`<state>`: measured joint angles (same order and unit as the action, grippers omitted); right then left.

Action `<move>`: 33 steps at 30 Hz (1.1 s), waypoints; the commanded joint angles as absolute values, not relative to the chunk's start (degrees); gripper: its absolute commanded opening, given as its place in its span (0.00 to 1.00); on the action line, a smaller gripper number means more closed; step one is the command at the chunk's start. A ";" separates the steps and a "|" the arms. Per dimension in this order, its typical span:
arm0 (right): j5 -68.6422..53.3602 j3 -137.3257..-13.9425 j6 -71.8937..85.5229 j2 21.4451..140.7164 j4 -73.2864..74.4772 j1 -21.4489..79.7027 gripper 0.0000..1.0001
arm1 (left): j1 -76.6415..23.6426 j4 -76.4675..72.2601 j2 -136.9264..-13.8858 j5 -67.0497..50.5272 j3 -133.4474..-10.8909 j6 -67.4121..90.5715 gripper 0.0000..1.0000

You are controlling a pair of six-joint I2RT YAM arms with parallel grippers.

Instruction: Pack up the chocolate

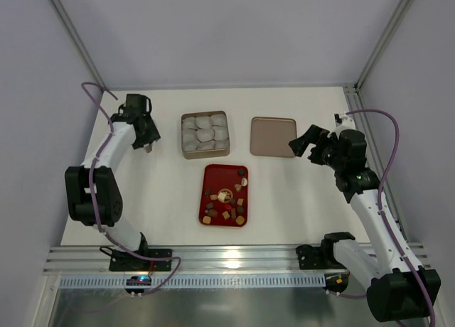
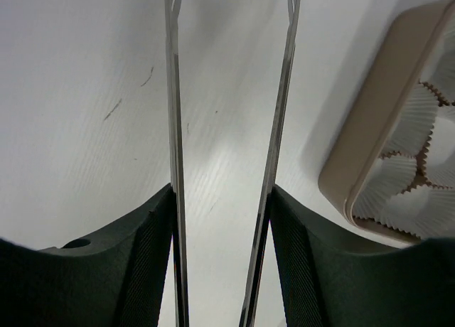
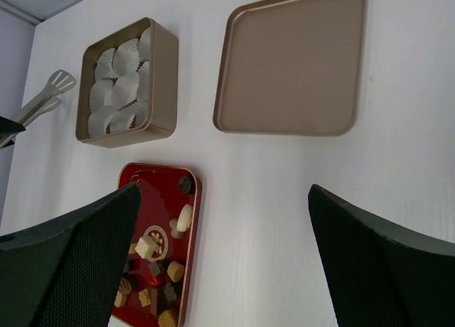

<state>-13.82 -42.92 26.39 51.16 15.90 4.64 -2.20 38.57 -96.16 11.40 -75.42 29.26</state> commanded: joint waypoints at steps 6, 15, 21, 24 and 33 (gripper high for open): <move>-15.12 -44.12 25.93 51.85 13.62 4.66 1.00 | -4.13 43.15 -82.99 11.60 -72.16 28.13 0.54; -15.38 -44.12 25.75 52.21 13.71 4.66 1.00 | -7.99 49.91 -72.26 9.32 -71.72 25.84 0.49; -15.56 -44.03 25.75 52.47 13.71 4.66 1.00 | -13.70 54.75 -63.12 8.96 -71.02 25.23 0.49; -15.56 -44.12 25.84 52.73 13.71 4.66 1.00 | -16.86 58.00 -59.33 8.62 -70.66 25.49 0.49; -15.12 -44.38 25.40 53.35 13.89 4.83 1.00 | -25.22 63.10 -50.89 2.03 -67.95 26.89 0.48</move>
<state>-15.14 -42.92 26.33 53.15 15.51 4.64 -23.29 61.17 -53.17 5.82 -68.79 26.59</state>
